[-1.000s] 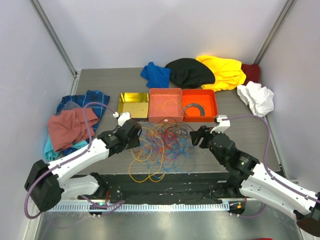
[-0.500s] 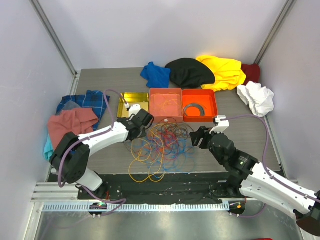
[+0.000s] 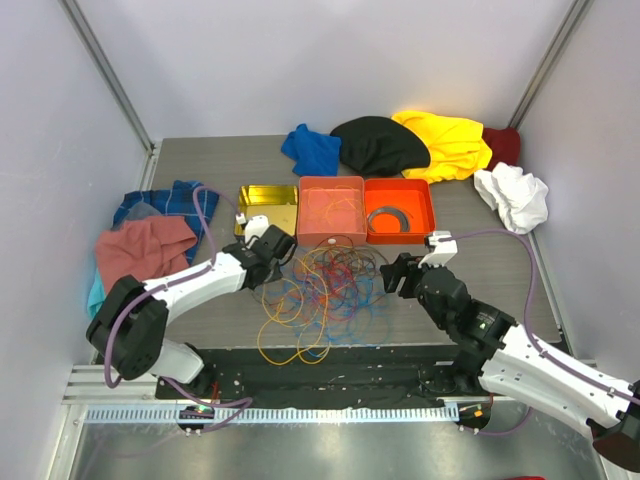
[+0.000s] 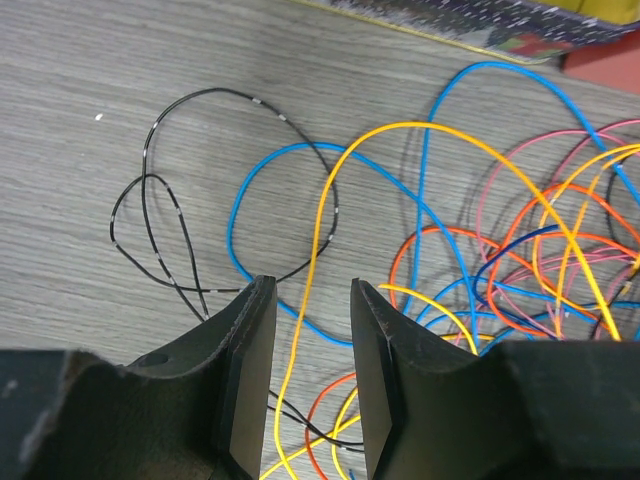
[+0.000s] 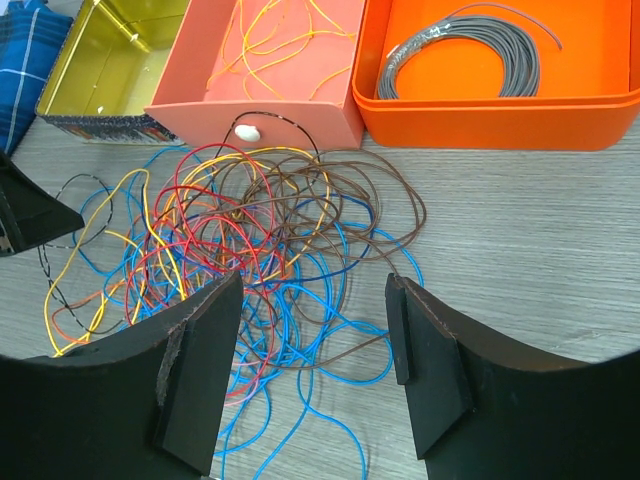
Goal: Untangle the cables
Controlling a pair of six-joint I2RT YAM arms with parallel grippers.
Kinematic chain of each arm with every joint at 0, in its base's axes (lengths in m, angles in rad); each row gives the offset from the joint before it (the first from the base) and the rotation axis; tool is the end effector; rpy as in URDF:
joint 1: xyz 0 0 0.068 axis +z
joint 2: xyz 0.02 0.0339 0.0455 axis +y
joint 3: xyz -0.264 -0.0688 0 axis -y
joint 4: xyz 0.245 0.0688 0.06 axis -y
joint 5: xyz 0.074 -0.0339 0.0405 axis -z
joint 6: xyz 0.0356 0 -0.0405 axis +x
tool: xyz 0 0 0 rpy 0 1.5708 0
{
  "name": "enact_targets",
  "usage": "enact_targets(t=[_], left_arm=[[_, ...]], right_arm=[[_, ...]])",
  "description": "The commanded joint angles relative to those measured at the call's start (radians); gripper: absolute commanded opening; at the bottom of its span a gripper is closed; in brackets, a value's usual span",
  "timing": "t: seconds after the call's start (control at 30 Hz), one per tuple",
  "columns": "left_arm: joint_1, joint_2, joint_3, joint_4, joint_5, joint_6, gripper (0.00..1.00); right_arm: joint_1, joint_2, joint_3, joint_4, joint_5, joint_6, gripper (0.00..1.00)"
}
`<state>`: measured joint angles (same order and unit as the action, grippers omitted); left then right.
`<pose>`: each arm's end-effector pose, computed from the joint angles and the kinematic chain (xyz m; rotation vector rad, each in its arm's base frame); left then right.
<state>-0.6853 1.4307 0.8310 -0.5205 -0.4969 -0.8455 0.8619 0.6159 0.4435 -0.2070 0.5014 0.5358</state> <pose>0.2160 -0.1546 0.1914 -0.3422 2.4611 0.0599 0.1132 0.1057 0.2441 0.0170 1.9278 0.4559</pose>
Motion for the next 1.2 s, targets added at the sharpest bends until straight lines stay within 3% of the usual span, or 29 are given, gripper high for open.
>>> enact_targets(t=[0.0,0.33,0.53,0.9,1.17], left_arm=[[0.009,0.011,-0.018,0.036,-0.011,-0.023,0.39],[0.026,0.069,-0.052,0.083,0.027,-0.043,0.34],[0.026,0.013,-0.058,0.073,0.011,-0.044,0.23],[0.024,-0.043,-0.085,0.059,0.011,-0.044,0.20],[0.026,0.003,-0.095,0.083,0.018,-0.052,0.27]], right_arm=[[0.005,-0.015,0.014,0.023,0.019,0.000,0.67],[0.005,-0.022,0.014,0.008,0.025,0.000,0.67],[0.003,-0.005,0.015,0.012,0.022,-0.002,0.67],[0.005,0.013,0.017,0.032,0.008,0.004,0.67],[0.003,-0.005,0.015,0.018,0.009,0.009,0.67]])
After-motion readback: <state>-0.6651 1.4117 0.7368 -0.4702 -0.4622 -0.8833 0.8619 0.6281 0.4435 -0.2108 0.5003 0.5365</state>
